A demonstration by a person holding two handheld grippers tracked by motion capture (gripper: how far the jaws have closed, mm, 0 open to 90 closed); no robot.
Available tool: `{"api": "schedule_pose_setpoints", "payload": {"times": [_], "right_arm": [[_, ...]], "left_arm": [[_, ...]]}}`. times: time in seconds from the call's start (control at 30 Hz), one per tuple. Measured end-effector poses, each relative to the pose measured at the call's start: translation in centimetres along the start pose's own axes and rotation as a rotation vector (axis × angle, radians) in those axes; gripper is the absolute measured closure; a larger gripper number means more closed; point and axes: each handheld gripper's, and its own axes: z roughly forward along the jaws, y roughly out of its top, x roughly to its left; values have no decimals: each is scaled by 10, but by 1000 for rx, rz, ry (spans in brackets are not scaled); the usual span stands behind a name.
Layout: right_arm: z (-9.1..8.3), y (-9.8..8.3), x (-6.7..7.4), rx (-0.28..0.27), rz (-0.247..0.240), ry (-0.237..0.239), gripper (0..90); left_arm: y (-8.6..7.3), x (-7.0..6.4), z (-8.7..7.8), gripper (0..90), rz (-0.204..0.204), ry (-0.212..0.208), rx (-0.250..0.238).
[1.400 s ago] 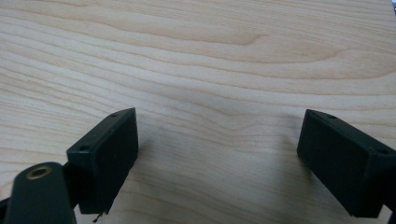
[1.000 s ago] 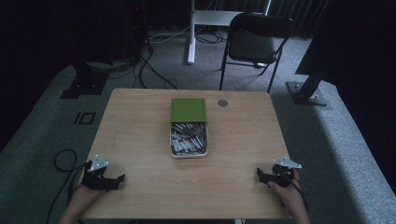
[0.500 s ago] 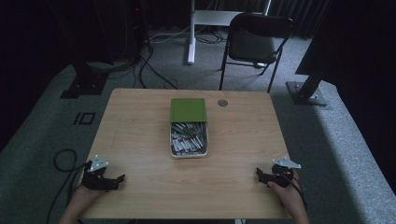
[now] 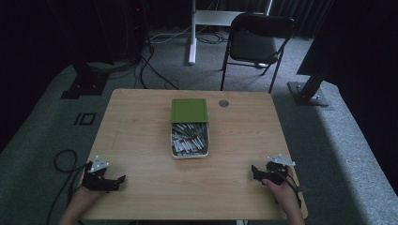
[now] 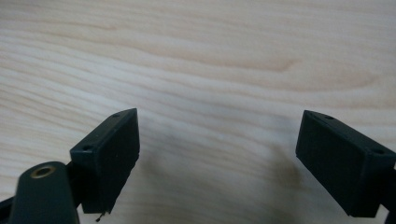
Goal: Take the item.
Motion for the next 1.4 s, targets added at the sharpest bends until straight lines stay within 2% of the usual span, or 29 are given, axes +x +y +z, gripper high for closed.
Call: {"api": "schedule_pose_setpoints", "payload": {"times": [0.43, 0.77, 1.03, 1.2, 1.4], "right_arm": [[-4, 32, 17, -57, -25, 13, 141], [-8, 48, 30, -94, -42, 36, 141], [-11, 61, 44, -114, -60, 76, 142], [-12, 66, 49, -124, -73, 84, 142], [-13, 79, 62, -144, -99, 110, 142]], "left_arm": [[0, 0, 0, 14, 0, 0, 2], [0, 0, 0, 14, 1, -1, 3], [0, 0, 0, 14, 0, -1, 2], [0, 0, 0, 14, 0, -1, 2], [0, 0, 0, 14, 0, -1, 2]]}}
